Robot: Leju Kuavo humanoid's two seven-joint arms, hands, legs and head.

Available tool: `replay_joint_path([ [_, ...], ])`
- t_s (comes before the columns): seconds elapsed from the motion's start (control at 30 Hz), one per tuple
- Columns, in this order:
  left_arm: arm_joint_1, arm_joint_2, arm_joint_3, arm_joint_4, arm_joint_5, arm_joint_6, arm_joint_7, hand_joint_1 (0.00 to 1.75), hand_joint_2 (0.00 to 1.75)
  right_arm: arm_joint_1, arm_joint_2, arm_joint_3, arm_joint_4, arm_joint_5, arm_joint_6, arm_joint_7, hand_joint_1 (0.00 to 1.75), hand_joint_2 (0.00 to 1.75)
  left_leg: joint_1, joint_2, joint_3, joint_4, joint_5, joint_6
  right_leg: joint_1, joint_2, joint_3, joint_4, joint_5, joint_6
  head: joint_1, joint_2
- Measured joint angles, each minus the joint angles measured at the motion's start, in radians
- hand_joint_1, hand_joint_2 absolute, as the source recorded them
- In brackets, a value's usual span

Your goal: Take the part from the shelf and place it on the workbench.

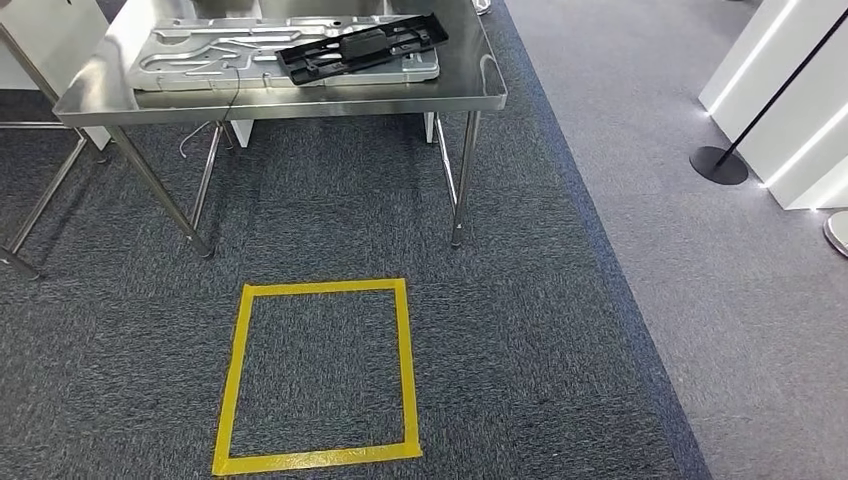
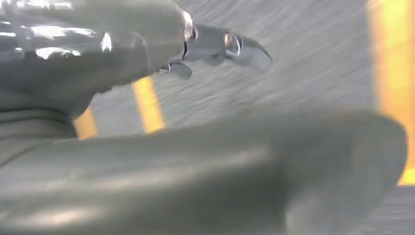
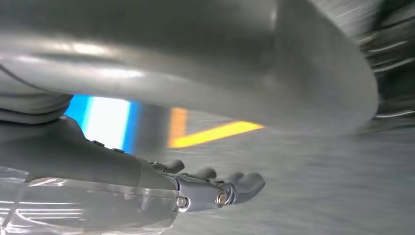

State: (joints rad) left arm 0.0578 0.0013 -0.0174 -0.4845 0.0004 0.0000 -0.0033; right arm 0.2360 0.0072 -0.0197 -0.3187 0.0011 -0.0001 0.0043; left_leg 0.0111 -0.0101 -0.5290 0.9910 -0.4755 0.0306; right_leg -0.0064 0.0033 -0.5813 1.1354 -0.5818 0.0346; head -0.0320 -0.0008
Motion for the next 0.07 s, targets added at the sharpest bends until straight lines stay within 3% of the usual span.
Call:
replay_joint_path([
  [0.03,-0.022,0.000,0.001,-0.029,0.000,0.000,0.000,0.00,0.00,0.022,0.000,0.000,0.031,0.000,0.000,0.000,0.00,0.00,-0.001,-0.004,-0.002,0.001,0.000,0.001,-0.001,0.000,-0.038,0.074,-0.033,0.003,0.000,0.000],
  [0.07,-0.032,0.000,0.001,-0.044,0.000,0.000,0.000,0.00,0.00,0.032,0.000,0.000,0.046,0.000,0.000,0.001,0.00,0.00,-0.001,-0.006,-0.003,0.001,0.000,0.001,-0.002,0.000,-0.059,0.115,-0.051,0.005,0.000,0.000],
])
